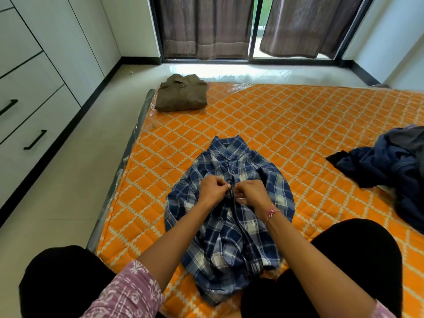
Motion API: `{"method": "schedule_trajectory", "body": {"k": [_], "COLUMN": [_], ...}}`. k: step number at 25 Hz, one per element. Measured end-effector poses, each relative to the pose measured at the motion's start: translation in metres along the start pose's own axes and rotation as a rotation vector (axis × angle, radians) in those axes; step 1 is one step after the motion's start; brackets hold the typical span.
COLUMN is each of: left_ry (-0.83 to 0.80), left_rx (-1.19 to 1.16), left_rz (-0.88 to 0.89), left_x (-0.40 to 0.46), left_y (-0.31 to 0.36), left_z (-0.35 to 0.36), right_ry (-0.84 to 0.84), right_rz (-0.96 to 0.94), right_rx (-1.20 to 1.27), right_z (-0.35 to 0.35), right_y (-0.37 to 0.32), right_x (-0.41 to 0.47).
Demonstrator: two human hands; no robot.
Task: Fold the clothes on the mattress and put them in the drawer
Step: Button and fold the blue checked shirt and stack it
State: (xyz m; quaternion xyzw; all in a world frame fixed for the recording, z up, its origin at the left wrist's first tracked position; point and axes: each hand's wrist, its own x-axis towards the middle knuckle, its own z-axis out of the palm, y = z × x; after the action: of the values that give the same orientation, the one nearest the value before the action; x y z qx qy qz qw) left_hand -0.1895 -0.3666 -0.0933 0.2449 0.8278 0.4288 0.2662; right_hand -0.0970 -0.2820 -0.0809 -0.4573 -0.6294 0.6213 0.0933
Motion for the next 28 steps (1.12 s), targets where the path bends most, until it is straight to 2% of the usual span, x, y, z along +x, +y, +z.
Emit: {"method": "schedule_trajectory", "body": {"k": [1,3,7,9,11,13,16,18,19,21,24,26,28], "left_ry": [0.006,0.002,0.084,0.104,0.104,0.085,-0.023,-0.104,-0.120,-0.122,-0.106,-0.110,-0.153], "left_rx": [-0.038,-0.085,0.046,0.005,-0.093,-0.269,-0.556,-0.501,-0.464,-0.432,-0.370,-0.425,-0.576], "left_rz": [-0.008,-0.029,-0.046,-0.050,-0.082,-0.161,-0.401,-0.482,-0.469,-0.389,-0.252,-0.265,-0.347], "left_x": [0.000,0.000,-0.001,0.002,0.003,0.002,0.002,0.004,0.006,0.009,0.011,0.012,0.011], "left_y": [0.002,0.007,0.020,0.021,0.021,0.022,0.030,0.035,0.036,0.035,0.030,0.027,0.024], "left_z": [-0.001,-0.001,0.003,0.005,0.006,0.004,-0.005,-0.012,-0.013,-0.013,-0.009,-0.006,-0.003], "right_ry": [-0.039,-0.054,0.116,0.215,0.244,0.227,0.172,0.149,0.139,0.106,0.021,-0.049,-0.116], "right_rz": [0.022,-0.017,-0.175,-0.221,-0.236,-0.258,-0.339,-0.382,-0.392,-0.372,-0.240,-0.134,-0.040], "right_rx": [0.088,0.077,-0.330,-0.463,-0.506,-0.513,-0.551,-0.602,-0.605,-0.521,-0.216,0.025,0.197], "right_z": [-0.003,-0.006,0.006,0.011,0.012,0.011,0.007,0.003,0.001,-0.004,-0.009,-0.009,-0.009], "right_y": [-0.003,-0.005,-0.010,-0.015,-0.019,-0.019,-0.021,-0.021,-0.020,-0.017,-0.015,-0.016,-0.017], "right_x": [-0.001,0.003,0.005,0.004,0.003,0.005,0.011,0.014,0.016,0.021,0.022,0.019,0.016]}}
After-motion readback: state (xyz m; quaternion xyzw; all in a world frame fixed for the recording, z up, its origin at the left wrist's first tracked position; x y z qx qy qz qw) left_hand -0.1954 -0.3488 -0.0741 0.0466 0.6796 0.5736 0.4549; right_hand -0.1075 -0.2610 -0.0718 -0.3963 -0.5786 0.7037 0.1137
